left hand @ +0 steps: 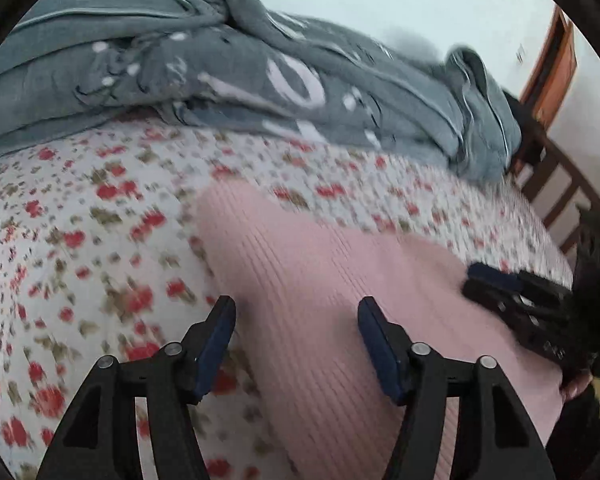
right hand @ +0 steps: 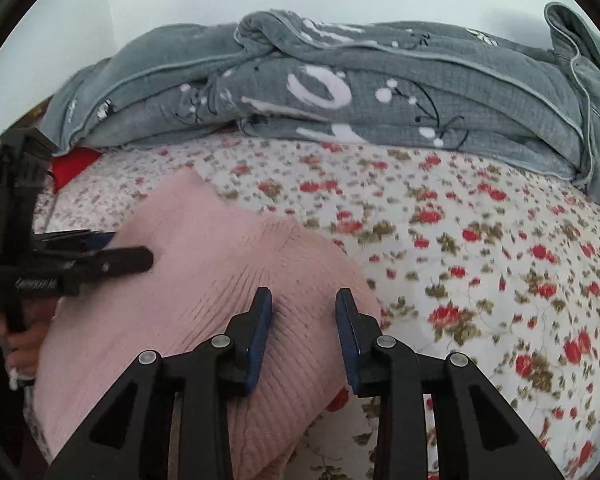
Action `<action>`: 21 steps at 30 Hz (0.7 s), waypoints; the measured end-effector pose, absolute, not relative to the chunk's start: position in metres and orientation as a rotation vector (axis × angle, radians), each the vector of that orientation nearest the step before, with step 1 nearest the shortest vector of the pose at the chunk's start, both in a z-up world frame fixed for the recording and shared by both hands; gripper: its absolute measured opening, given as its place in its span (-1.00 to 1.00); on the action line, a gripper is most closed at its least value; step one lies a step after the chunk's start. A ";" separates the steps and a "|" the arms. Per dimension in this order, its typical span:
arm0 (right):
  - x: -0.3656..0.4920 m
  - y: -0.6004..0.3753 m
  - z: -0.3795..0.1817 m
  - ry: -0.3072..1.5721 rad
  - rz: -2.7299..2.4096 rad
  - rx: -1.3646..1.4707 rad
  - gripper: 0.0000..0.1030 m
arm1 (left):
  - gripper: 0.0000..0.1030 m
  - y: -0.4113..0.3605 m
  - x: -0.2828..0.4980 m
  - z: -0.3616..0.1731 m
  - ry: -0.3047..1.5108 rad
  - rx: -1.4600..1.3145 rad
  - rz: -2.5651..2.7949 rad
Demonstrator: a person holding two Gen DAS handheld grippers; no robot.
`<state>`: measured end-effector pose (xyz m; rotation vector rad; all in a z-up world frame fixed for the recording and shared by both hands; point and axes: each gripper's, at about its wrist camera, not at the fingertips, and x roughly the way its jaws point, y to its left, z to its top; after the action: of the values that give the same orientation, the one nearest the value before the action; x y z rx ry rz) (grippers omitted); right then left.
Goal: Fold small clothes
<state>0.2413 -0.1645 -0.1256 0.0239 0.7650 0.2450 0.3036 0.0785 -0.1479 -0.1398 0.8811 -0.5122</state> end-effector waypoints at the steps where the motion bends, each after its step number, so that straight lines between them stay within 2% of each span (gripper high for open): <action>1: 0.243 -0.164 -0.123 0.745 0.248 0.015 -0.36 | 0.18 0.079 0.311 -0.151 0.887 -0.154 -0.520; 6: 0.258 -0.161 -0.145 0.761 0.244 -0.010 -0.35 | 0.23 0.079 0.333 -0.180 0.919 -0.218 -0.539; 13: 0.260 -0.169 -0.147 0.757 0.257 0.048 -0.29 | 0.23 0.090 0.336 -0.179 0.883 -0.282 -0.517; 21: 0.263 -0.177 -0.149 0.778 0.260 0.105 -0.09 | 0.24 0.119 0.343 -0.180 0.833 -0.404 -0.404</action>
<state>0.2633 -0.1774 -0.1493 0.1054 0.7778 0.2598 0.3427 0.1190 -0.1801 -0.4041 0.8327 -0.4045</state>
